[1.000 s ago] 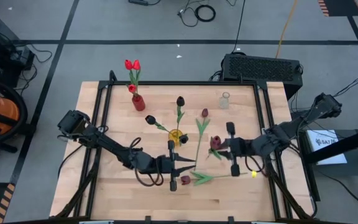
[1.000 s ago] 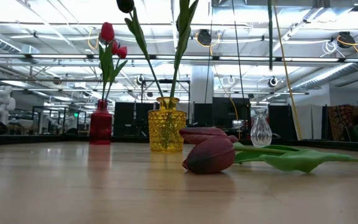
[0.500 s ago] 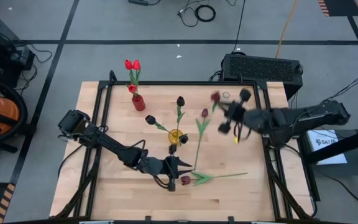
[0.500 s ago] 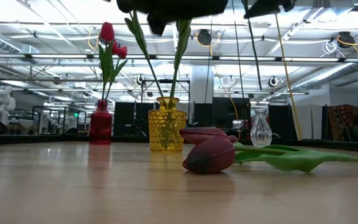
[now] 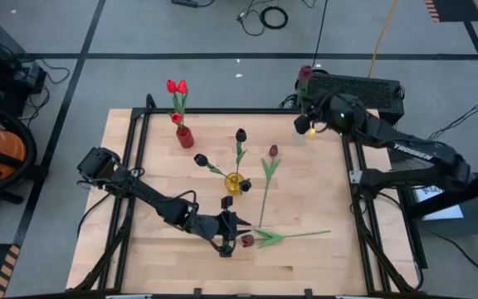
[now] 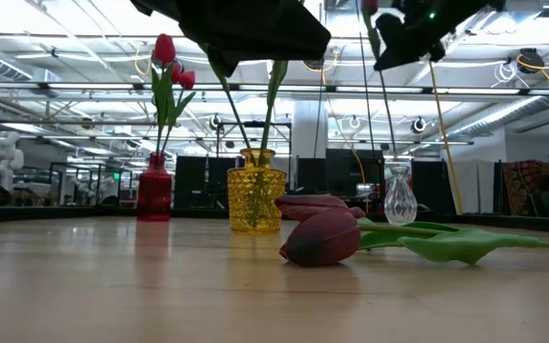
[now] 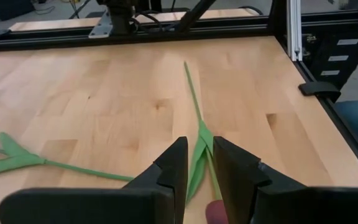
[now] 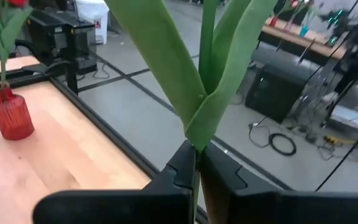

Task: Sort flowers into vase by color
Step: Put the top left dark red flower into the transparent vase

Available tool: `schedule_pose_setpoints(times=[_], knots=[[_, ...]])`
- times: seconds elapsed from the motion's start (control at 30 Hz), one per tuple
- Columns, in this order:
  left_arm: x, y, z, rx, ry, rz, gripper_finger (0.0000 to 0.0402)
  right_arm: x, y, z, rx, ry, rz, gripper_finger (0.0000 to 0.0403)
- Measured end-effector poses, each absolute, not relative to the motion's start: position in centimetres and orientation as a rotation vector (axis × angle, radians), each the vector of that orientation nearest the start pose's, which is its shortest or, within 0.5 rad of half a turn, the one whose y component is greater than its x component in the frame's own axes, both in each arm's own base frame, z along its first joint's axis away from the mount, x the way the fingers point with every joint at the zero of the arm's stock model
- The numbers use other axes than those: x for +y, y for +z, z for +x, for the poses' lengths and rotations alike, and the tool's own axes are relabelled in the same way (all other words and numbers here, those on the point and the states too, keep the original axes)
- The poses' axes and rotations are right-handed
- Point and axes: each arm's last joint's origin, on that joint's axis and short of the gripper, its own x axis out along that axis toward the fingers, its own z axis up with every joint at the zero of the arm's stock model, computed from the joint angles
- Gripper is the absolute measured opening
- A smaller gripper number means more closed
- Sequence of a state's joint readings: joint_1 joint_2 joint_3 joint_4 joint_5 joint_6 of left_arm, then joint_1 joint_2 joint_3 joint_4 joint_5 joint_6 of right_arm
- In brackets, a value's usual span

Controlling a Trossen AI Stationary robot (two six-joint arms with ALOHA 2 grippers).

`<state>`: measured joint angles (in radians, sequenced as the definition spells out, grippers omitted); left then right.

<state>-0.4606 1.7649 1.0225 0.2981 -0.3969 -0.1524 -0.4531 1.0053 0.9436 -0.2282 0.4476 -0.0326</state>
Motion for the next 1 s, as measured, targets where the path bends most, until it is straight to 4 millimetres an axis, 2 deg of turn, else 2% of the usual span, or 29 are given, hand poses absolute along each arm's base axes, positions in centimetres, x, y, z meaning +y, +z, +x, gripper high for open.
schedule_pose_setpoints(times=[0.13, 0.3, 1.0], knots=[[-15.8, 20.0, 34.3, 0.408, -0.032, 0.034, 0.0084, -11.9, 33.7, 19.1, 0.342, -0.885, 0.006, 0.0006], [-15.8, 20.0, 34.3, 0.408, -0.032, 0.035, 0.0084, -12.7, 33.1, 19.4, 0.38, -0.905, 0.013, 0.0006], [-15.8, 20.0, 34.3, 0.409, -0.031, 0.036, 0.0083, -12.7, 31.9, 19.4, 0.441, -0.922, 0.12, 0.0013]])
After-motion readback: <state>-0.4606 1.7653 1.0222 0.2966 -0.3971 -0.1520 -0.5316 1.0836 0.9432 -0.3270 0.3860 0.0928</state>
